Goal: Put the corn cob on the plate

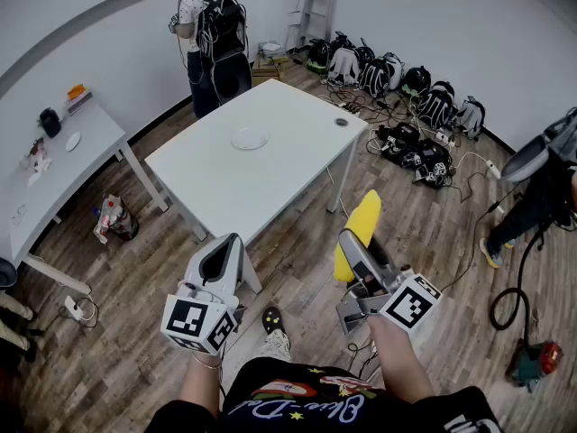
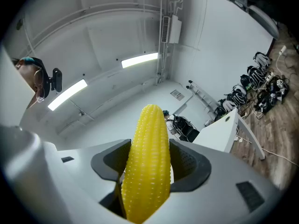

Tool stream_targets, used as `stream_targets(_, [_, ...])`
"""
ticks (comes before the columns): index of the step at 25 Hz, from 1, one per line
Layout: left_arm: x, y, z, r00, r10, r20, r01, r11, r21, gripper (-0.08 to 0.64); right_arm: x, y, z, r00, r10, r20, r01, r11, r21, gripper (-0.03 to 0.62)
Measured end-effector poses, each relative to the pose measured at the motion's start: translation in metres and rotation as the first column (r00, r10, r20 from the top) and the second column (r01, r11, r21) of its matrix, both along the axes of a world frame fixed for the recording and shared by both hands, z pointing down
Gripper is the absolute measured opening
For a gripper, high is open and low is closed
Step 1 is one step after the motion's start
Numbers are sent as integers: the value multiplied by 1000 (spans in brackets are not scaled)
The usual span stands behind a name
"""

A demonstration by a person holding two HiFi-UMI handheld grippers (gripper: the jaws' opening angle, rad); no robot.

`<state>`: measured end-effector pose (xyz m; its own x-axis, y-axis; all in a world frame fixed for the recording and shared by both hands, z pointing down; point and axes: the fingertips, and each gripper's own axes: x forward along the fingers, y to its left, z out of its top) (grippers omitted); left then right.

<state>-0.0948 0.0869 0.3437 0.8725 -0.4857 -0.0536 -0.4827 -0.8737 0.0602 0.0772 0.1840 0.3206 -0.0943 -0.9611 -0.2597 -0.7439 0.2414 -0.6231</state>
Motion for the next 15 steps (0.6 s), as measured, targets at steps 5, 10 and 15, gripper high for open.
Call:
stream_targets(5, [39, -93, -7, 1000, 26, -10, -26, 1000, -8, -12, 29, -103, -12, 1000, -18, -15, 18, 1000, -14, 264])
stream_targets(10, [63, -162, -5, 1000, 20, -3, -20, 1000, -2, -12, 49, -183, -5, 999, -41, -30, 40, 998, -41, 264])
stream_targets(15, [80, -215, 9, 1000, -12, 15, 13, 999, -41, -12, 71, -262, 28, 993, -101, -58, 92, 986, -142, 264])
